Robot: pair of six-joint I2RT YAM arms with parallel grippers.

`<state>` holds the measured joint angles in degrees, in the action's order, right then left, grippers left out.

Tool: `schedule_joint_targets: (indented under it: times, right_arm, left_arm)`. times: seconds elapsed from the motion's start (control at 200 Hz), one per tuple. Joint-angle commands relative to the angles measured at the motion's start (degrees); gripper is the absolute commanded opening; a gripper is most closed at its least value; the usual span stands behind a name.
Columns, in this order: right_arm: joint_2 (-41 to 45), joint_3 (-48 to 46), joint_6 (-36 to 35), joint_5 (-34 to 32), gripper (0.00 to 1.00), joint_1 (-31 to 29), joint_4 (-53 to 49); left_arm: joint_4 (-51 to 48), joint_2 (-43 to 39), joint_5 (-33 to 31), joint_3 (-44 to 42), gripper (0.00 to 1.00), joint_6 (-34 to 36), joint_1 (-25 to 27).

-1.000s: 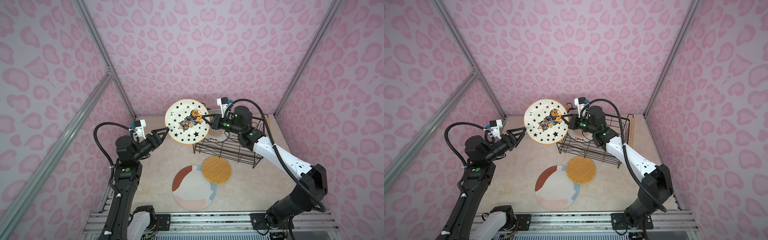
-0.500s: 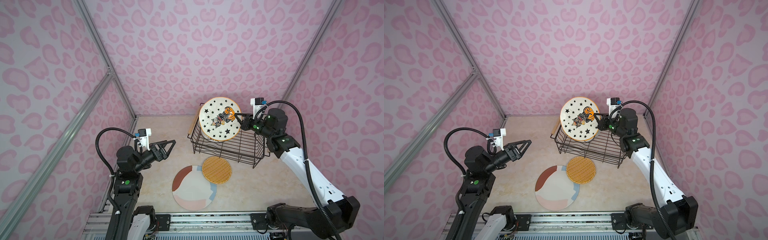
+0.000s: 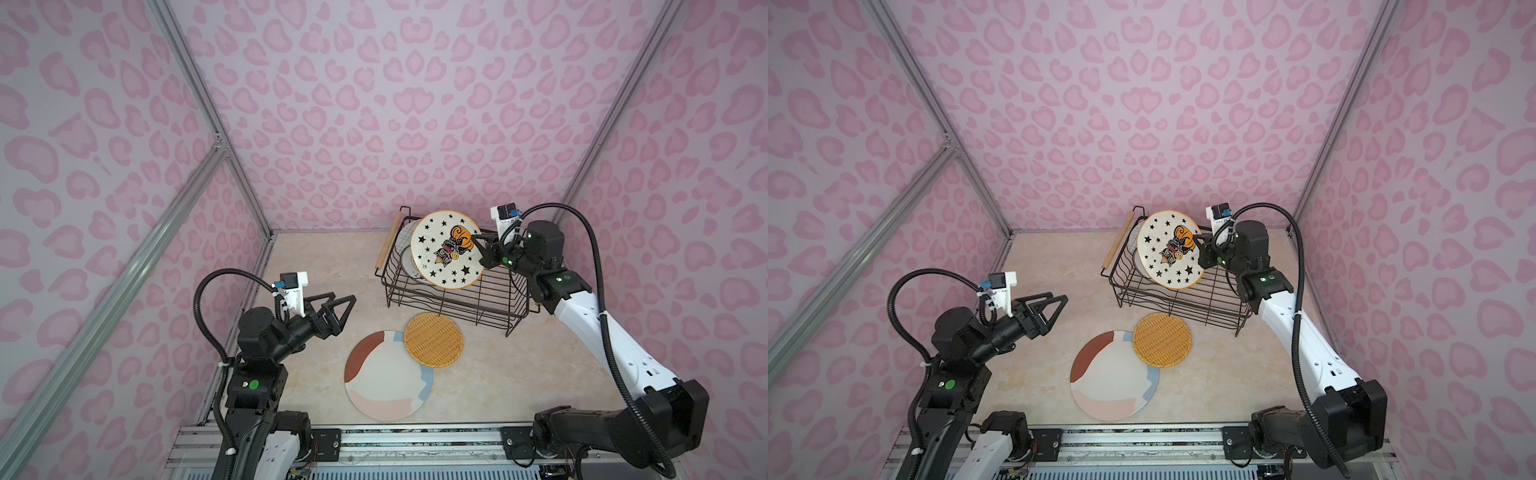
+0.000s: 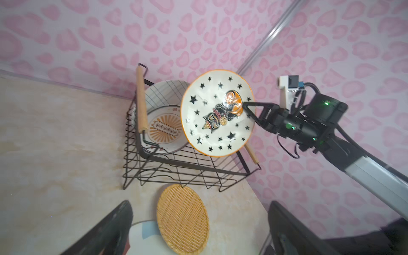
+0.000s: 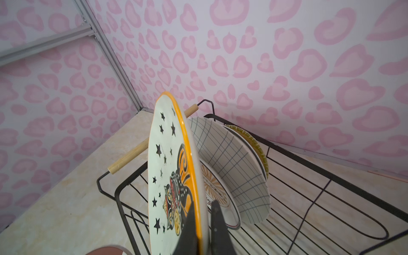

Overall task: Load the plates into the dish rack
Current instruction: 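Lower the star plate into the rack beside the sunburst plate, right gripper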

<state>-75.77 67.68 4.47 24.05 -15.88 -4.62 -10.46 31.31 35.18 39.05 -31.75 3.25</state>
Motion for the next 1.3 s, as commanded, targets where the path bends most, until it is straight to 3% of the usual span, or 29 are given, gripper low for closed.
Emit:
schedule_joint_targets:
  times: [0.0, 0.075, 0.165, 0.385, 0.635, 1.295]
  right_arm:
    - [-1.06, -0.95, -5.26, 0.42, 0.0, -1.59, 11.93]
    - [-3.17, 0.25, -9.21, -0.01, 0.0, -3.22, 11.77]
    - [-5.3, 0.43, -12.41, 0.36, 0.0, -3.98, 14.3]
    - [-8.89, 2.45, -21.98, 1.81, 0.0, -4.73, 13.33]
    - [-11.17, 3.05, -29.16, 3.62, 0.0, -4.17, 12.25]
    - [-18.76, 4.73, -30.46, 9.65, 0.0, -1.14, 17.5]
  left_arm:
    - [-13.96, -3.51, -9.39, 1.41, 0.97, 6.54, 0.09]
    - [-17.84, -6.67, -12.17, 0.12, 0.97, 10.27, 0.09]
    - [-18.97, -9.83, -17.11, -2.32, 0.97, 9.79, 0.14]
    - [-16.81, -10.23, -12.89, -3.37, 0.97, 9.6, 0.96]
    - [-16.79, -10.3, -13.65, -3.5, 0.97, 9.42, 1.48]
    - [-16.44, -9.6, -13.1, -3.72, 0.97, 9.34, 1.5]
